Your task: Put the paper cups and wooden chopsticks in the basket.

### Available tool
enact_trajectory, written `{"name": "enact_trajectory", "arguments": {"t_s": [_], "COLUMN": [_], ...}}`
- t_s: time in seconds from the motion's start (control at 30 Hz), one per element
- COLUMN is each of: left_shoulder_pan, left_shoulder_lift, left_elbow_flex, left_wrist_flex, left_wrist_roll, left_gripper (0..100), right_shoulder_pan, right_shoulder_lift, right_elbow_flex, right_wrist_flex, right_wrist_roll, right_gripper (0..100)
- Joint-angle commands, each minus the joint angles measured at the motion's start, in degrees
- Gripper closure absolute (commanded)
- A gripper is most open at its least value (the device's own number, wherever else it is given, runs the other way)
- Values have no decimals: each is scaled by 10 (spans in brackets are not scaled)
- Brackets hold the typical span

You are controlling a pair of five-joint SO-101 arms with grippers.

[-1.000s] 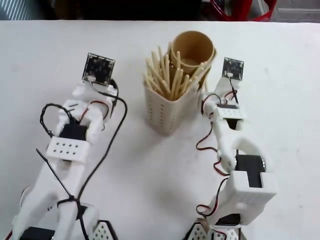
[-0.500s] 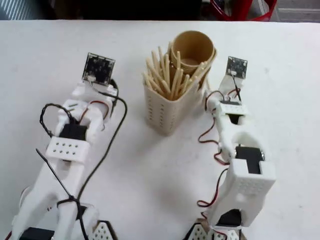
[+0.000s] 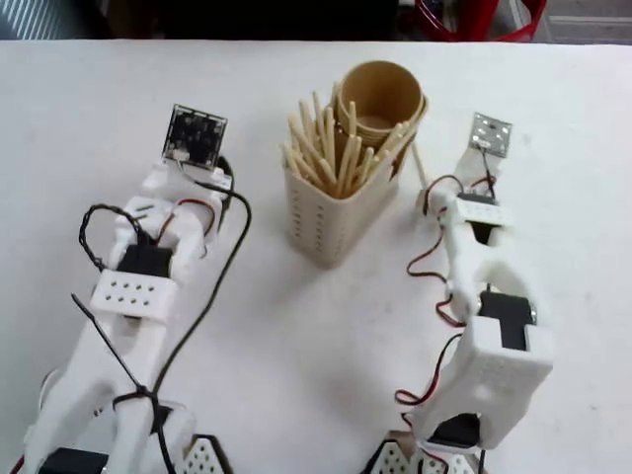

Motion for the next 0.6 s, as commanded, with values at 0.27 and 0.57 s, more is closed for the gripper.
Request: {"name": "enact_trajectory", "arguments": {"t_s": [0.27,0.57], "left_shoulder_pan": [-5,-4], "left_shoulder_lift": [-21,-21], "left_elbow_flex": [-4,-4], "left_wrist_flex": [-14,-14], "left_wrist_roll": [2,2], "left_gripper": [906,906], "right_shoulder_pan": [102,83], "right_shoulder_lift": [-172,-262], "right_elbow_flex": [-10,-11], "right_wrist_flex": [204,265], "right_wrist_roll": [248,383], "right_gripper": [981,976]}}
